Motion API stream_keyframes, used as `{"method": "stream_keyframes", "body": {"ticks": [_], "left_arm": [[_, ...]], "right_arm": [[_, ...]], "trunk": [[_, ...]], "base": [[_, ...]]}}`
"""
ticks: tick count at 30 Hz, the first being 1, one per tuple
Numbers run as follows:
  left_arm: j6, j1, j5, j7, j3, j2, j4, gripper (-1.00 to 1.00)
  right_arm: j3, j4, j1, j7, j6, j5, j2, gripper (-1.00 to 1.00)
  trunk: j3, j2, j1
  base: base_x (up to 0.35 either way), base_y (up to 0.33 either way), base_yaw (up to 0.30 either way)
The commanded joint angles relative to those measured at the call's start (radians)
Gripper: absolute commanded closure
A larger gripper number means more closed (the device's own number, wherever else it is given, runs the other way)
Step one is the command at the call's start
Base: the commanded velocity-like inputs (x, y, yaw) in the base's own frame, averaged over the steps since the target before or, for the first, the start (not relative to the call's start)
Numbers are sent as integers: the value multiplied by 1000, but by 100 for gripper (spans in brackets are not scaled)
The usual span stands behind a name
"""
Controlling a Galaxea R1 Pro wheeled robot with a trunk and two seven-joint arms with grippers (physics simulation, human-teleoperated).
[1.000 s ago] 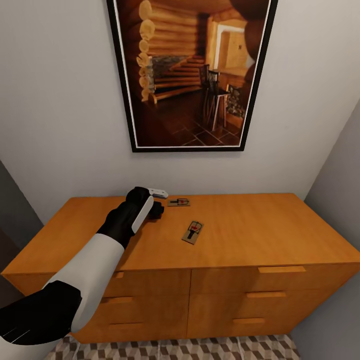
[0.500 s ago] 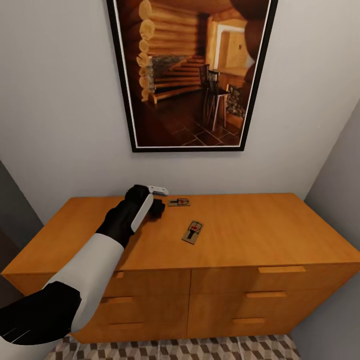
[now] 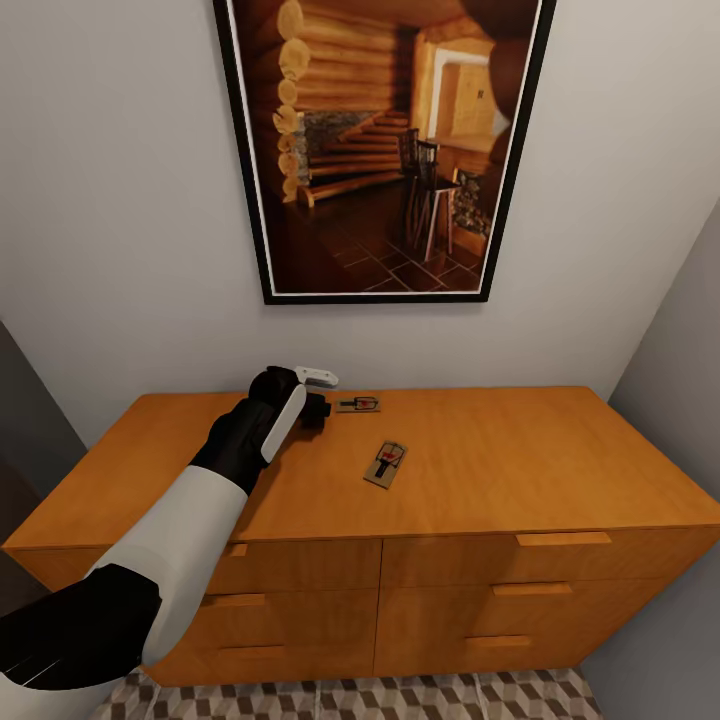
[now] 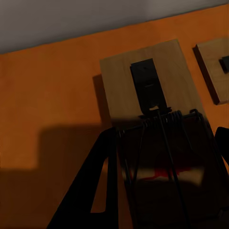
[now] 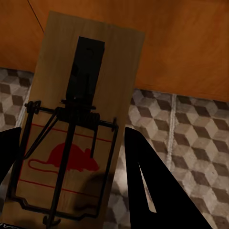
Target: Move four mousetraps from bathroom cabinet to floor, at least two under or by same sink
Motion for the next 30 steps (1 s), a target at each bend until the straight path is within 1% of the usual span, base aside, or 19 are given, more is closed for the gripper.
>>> {"method": "stream_keyframes", "body": {"ticks": [1,7,30], "left_arm": [[3,-1,9,11,-2,0,0,100],[3,0,9,11,-3,0,3,100],[3,0,9,11,-4,0,7,100]], "right_arm": [[-7,0,0,11,-2,-3,0,100],[-7,0,0,11,-2,-3,0,100],[-7,0,0,11,-2,-3,1,100]], "trunk": [[-1,-1,0],[-1,-1,0],[-1,-1,0]], "base": [[-33,0,0],[-237,0,0],[-331,0,0]]}}
